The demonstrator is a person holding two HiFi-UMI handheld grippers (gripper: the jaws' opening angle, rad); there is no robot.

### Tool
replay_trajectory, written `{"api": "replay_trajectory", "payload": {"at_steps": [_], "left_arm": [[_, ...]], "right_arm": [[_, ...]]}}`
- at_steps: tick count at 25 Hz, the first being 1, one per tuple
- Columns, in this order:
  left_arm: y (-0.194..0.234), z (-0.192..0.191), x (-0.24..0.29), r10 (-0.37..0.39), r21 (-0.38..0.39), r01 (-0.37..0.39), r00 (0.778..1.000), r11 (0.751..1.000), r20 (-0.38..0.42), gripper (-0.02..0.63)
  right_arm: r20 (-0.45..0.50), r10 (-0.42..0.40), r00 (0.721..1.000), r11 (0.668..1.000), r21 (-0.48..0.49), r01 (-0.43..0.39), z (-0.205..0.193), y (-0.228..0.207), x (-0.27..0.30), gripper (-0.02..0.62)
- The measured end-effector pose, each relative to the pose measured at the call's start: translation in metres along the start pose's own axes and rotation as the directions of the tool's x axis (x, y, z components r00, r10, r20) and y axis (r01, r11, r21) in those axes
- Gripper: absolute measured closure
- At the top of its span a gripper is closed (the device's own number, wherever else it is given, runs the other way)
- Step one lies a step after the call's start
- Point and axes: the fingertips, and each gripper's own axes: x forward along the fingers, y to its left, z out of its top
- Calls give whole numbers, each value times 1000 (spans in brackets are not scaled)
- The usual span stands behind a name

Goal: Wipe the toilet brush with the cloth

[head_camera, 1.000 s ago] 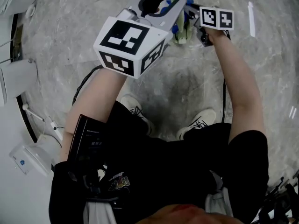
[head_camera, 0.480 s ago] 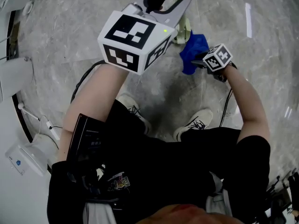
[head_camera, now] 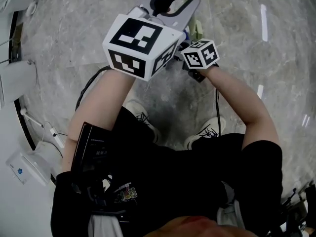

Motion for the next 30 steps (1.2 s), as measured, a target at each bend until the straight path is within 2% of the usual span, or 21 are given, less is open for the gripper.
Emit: {"api": "replay_trajectory", "payload": {"at_steps": [2, 3, 5, 6, 8, 9, 10, 11, 12, 14, 16, 21, 24, 27, 29, 30], "left_arm": [[1, 0, 0, 1, -2, -1, 1000, 1000, -1, 488], [1, 0, 0, 1, -1, -1, 1000, 1000, 0, 486], [1, 2, 0, -1, 1, 1, 1000, 1000, 1, 486], [0, 2, 1, -2, 0, 2, 1000, 1000, 2, 487], [-3, 2, 2, -6, 0, 6, 1000, 1000, 3, 487], [-4, 2, 2, -9, 1, 9, 1000, 1000, 4, 487], [-5, 2, 2, -11, 4, 11, 1000, 1000, 5, 486], [-6, 2, 2, -12, 6, 12, 1000, 1000, 5, 486], [-6, 1, 1, -13, 8, 12, 1000, 1000, 5, 487], [-5, 1, 0, -11, 8, 10, 1000, 1000, 5, 486], [-3, 1, -1, -6, 5, 6, 1000, 1000, 8, 487], [-2, 2, -3, 3, 7, -3, 1000, 1000, 15, 487], [0, 3, -2, 6, 8, -7, 1000, 1000, 16, 486], [-1, 4, -3, 4, 11, -4, 1000, 1000, 17, 486], [1, 6, -3, 7, 12, -7, 1000, 1000, 21, 486], [2, 7, -3, 9, 11, -9, 1000, 1000, 22, 486]], "right_arm": [[-140, 97, 985, 995, -13, -99, -42, 2, -13, 503], [-229, 147, 962, 988, -11, -153, -68, 2, -24, 503], [-419, 185, 889, 980, 8, -200, -124, -12, -54, 505], [-512, 166, 843, 983, 16, -183, -151, -29, -73, 505], [-646, 72, 760, 996, 15, -82, -188, -75, -118, 505], [-664, 9, 747, 1000, 5, -7, -193, -101, -139, 505], [-646, -63, 761, 997, -4, 80, -188, -126, -156, 505], [-596, -147, 789, 985, -12, 174, -173, -149, -169, 505], [-522, -241, 818, 962, -18, 271, -151, -171, -179, 505], [-343, -412, 844, 900, -12, 435, -98, -201, -188, 505], [-185, -482, 856, 868, 29, 495, -49, -205, -179, 505], [0, -408, 913, 911, 58, 407, 23, -163, -119, 505], [148, -336, 930, 940, 110, 322, 66, -143, -120, 506], [295, -165, 941, 985, 104, 140, 111, -103, -139, 506], [365, 19, 931, 999, 23, -29, 145, -58, -156, 506], [386, 112, 916, 994, -40, -105, 162, -32, -166, 506]]}}
